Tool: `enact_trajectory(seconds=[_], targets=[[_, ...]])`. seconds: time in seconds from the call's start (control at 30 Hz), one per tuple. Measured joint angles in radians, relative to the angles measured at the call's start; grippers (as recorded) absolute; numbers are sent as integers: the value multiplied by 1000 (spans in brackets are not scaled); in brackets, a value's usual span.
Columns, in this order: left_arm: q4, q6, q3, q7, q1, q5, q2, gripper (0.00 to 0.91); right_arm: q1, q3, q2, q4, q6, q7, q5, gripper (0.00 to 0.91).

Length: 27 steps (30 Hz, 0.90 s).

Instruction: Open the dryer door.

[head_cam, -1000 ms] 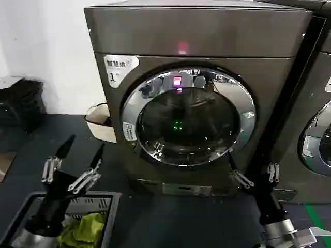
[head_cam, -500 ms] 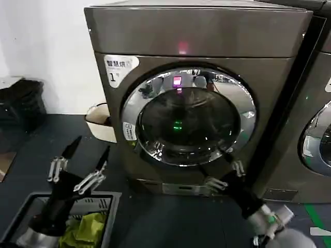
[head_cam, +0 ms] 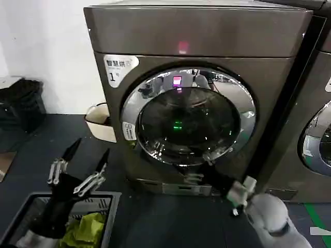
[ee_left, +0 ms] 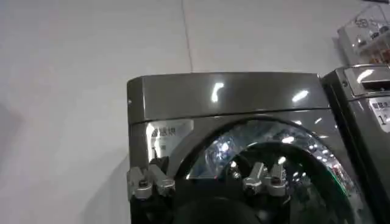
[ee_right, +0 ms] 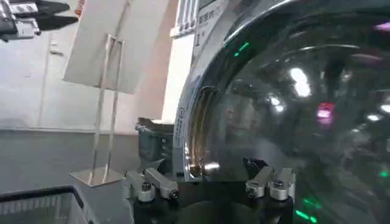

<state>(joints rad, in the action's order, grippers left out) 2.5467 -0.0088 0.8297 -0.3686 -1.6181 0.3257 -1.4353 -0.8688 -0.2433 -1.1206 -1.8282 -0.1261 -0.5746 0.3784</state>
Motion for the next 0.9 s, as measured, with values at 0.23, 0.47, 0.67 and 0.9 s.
enact_trajectory(seconds=[0.23, 0.47, 0.67, 0.9], targets=[[3, 1, 0, 1, -1, 3, -3, 907, 89, 73, -48, 88, -1, 1, -26, 907], [7, 6, 1, -13, -10, 10, 1, 907, 149, 130, -99, 156, 3, 1, -44, 907], [13, 4, 1, -15, -12, 10, -3, 907, 191, 171, -130, 194, 3, 2, -52, 907], [11, 1, 1, -16, -15, 10, -4, 907, 235, 200, -146, 231, 3, 1, -57, 907]])
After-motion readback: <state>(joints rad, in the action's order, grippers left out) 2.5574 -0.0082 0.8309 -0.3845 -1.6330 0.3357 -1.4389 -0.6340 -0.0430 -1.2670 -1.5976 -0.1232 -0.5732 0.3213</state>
